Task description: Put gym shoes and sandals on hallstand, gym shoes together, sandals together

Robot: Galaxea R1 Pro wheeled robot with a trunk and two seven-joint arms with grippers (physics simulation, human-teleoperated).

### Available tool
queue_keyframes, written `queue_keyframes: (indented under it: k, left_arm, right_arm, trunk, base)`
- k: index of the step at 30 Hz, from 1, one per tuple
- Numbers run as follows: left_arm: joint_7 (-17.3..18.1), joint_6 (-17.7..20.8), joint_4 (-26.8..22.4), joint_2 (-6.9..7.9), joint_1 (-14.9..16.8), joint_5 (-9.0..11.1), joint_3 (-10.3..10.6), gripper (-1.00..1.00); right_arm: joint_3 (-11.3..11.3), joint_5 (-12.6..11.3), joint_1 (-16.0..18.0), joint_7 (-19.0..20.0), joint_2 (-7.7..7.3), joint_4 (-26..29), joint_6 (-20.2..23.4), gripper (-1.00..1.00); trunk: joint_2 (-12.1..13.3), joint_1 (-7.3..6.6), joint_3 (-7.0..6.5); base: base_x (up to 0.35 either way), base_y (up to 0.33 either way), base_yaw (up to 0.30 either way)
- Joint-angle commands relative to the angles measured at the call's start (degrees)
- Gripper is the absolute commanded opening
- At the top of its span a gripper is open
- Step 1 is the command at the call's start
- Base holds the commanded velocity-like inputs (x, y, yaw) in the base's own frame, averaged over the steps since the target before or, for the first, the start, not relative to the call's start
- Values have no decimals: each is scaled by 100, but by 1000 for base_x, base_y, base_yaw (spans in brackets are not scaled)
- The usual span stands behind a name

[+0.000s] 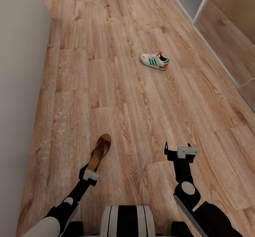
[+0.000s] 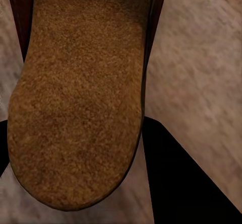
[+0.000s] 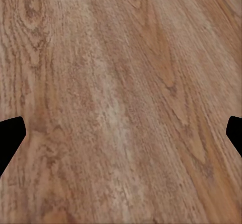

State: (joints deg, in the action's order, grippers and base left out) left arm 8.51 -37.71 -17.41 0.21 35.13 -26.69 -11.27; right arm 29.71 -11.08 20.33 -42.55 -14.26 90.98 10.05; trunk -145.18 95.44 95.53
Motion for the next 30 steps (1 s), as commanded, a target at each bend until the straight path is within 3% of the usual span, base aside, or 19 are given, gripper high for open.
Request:
queue_keyframes:
  k: [1, 30]
  left_arm:
    - [45, -17, 1, -3, 3, -35, -50, -100]
    - [45, -17, 1, -3, 3, -30, -50, -100]
  right_arm:
    - [17, -19, 6, -43, -6, 8, 41, 100]
    - [-78, -21, 6, -43, 5, 8, 41, 100]
  trunk:
    - [-1, -1, -5]
    - [-1, -1, -254]
  base:
    - [0, 0, 0]
    - [0, 0, 0]
